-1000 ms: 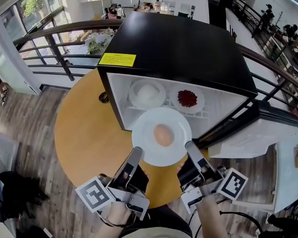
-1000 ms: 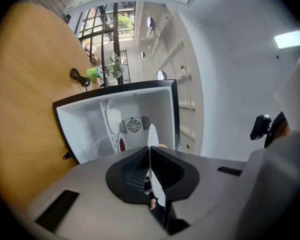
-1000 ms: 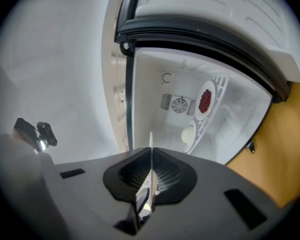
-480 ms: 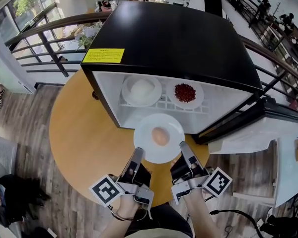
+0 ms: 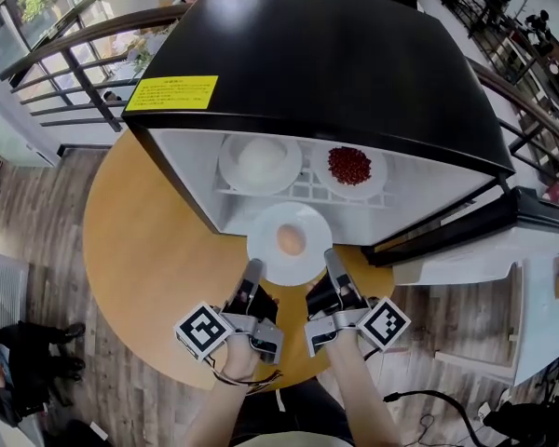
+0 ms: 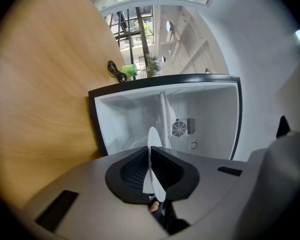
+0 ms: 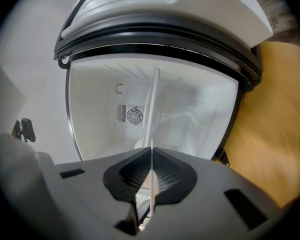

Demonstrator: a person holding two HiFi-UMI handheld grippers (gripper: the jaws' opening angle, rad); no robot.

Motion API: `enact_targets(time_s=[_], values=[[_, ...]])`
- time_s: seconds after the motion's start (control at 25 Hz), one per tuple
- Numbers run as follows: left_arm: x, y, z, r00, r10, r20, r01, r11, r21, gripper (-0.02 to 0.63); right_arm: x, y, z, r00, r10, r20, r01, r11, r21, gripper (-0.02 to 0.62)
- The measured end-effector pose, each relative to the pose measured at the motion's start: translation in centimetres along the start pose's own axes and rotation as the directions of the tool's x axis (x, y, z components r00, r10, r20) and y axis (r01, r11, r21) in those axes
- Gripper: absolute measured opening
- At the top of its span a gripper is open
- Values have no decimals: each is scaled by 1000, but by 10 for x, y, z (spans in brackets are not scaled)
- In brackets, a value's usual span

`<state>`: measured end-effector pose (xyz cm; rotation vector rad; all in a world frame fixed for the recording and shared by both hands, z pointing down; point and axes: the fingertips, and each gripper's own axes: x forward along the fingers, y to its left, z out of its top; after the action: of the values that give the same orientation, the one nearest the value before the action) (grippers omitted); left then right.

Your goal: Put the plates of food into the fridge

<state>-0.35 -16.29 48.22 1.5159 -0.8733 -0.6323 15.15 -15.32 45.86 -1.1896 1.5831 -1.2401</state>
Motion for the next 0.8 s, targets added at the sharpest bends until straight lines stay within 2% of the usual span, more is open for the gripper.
enact_targets(time_s=[0.16,0.36,0.52,0.8], values=[[20,21,5,999,37,14,-37,999,-30,15,17,-25,4,999,-31,9,31,999,10,18],[57,40,19,997,71,27,-71,997,-9,15,47,-59,14,998,-64,20,64,998,18,18],[68,48,23,995,99,24,-99,995,26,15,53,-79,14,995,-95,33,93,994,59,18],[94,62,29,991,135,1,-134,985,106,15,72,-103,19,985,-170,17,169,985,32,18]])
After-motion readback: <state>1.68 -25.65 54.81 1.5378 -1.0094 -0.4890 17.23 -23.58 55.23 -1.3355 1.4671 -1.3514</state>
